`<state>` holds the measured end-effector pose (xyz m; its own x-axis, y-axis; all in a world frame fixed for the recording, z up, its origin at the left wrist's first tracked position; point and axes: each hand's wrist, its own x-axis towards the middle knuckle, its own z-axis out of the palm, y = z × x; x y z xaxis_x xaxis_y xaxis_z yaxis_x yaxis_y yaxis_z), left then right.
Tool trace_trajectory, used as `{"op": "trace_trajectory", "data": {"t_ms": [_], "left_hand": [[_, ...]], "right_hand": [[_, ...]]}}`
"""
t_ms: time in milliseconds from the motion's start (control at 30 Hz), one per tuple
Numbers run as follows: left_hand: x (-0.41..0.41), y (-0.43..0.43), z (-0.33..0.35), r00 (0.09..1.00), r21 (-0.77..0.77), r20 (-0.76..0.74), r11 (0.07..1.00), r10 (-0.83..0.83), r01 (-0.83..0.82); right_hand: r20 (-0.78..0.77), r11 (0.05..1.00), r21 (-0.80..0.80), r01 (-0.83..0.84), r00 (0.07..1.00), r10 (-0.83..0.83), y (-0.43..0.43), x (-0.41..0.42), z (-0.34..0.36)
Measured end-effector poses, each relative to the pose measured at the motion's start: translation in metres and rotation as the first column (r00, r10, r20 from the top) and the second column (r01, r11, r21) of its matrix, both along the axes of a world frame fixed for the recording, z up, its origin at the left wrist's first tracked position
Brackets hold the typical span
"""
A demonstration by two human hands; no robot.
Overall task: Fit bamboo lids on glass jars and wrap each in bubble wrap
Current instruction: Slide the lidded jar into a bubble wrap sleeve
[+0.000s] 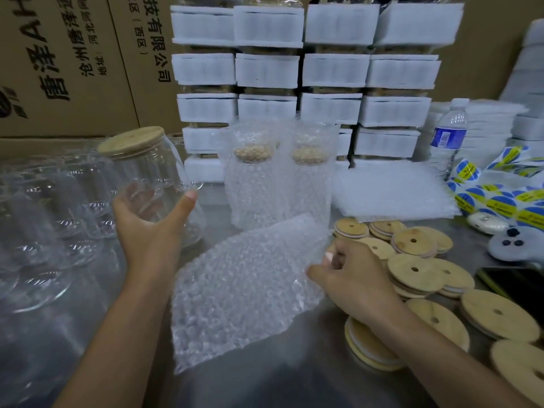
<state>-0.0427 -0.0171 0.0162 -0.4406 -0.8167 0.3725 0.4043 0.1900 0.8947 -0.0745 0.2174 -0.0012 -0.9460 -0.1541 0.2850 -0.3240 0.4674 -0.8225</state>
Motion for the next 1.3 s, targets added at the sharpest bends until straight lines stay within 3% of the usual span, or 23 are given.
{"op": "trace_trajectory", "data": {"t_ms": [167, 267, 333, 400, 500, 567, 633, 733, 833, 900, 1000, 1100, 1200, 1300], "left_hand": [[0.000, 0.002, -0.002, 1.000, -0.038, -0.014, 0.999, -0.001, 0.000], [-0.001, 0.012, -0.001, 0.999, -0.060, 0.007, 0.997, -0.039, 0.039], [-0.002, 0.023, 0.001, 0.995, -0.071, 0.016, 0.993, -0.098, 0.099], [-0.001, 0.037, 0.002, 0.984, -0.093, 0.031, 0.980, -0.173, 0.176], [0.004, 0.059, 0.000, 0.954, -0.160, 0.088, 0.941, -0.287, 0.297], [0.007, 0.071, -0.003, 0.927, -0.209, 0.132, 0.904, -0.351, 0.372], [0.009, 0.080, -0.007, 0.898, -0.252, 0.188, 0.865, -0.397, 0.434], [0.011, 0.092, -0.015, 0.869, -0.287, 0.231, 0.823, -0.437, 0.490], [0.013, 0.101, -0.020, 0.849, -0.320, 0.230, 0.787, -0.475, 0.527], [0.013, 0.105, -0.022, 0.816, -0.322, 0.232, 0.750, -0.529, 0.578], [0.014, 0.104, -0.023, 0.782, -0.340, 0.276, 0.704, -0.558, 0.623], [0.013, 0.100, -0.022, 0.709, -0.346, 0.415, 0.622, -0.570, 0.703], [0.012, 0.095, -0.025, 0.707, -0.398, 0.605, 0.630, -0.366, 0.667], [0.010, 0.091, -0.032, 0.731, -0.519, 0.670, 0.622, -0.130, 0.586]], "right_hand": [[-0.044, 0.987, 0.162, 0.010, 0.999, -0.003, 0.003, 0.002, 0.003], [0.099, 0.955, 0.175, -0.241, 0.969, 0.227, 0.008, 0.002, 0.010], [0.168, 0.860, 0.163, -0.484, 0.872, 0.459, 0.010, 0.005, 0.015], [0.070, 0.819, 0.221, -0.530, 0.846, 0.528, 0.012, 0.005, 0.018], [-0.250, 0.948, 0.194, -0.251, 0.922, 0.295, 0.014, 0.001, 0.020], [-0.414, 0.991, 0.075, -0.112, 0.900, 0.133, 0.013, 0.002, 0.019], [-0.488, 0.996, 0.018, -0.088, 0.869, 0.086, 0.011, 0.005, 0.016], [-0.361, 0.978, 0.007, -0.209, 0.911, 0.198, 0.006, 0.010, 0.011], [-0.219, 0.906, -0.181, -0.384, 0.913, 0.343, -0.002, 0.016, 0.007], [-0.225, 0.842, -0.303, -0.446, 0.892, 0.392, -0.005, 0.019, 0.007], [-0.289, 0.847, -0.350, -0.401, 0.906, 0.309, -0.004, 0.020, 0.012], [-0.330, 0.867, -0.390, -0.311, 0.926, 0.184, 0.001, 0.018, 0.017], [-0.348, 0.888, -0.416, -0.196, 0.936, 0.043, 0.005, 0.014, 0.020], [-0.342, 0.904, -0.417, -0.092, 0.938, -0.063, 0.009, 0.009, 0.018]]}}
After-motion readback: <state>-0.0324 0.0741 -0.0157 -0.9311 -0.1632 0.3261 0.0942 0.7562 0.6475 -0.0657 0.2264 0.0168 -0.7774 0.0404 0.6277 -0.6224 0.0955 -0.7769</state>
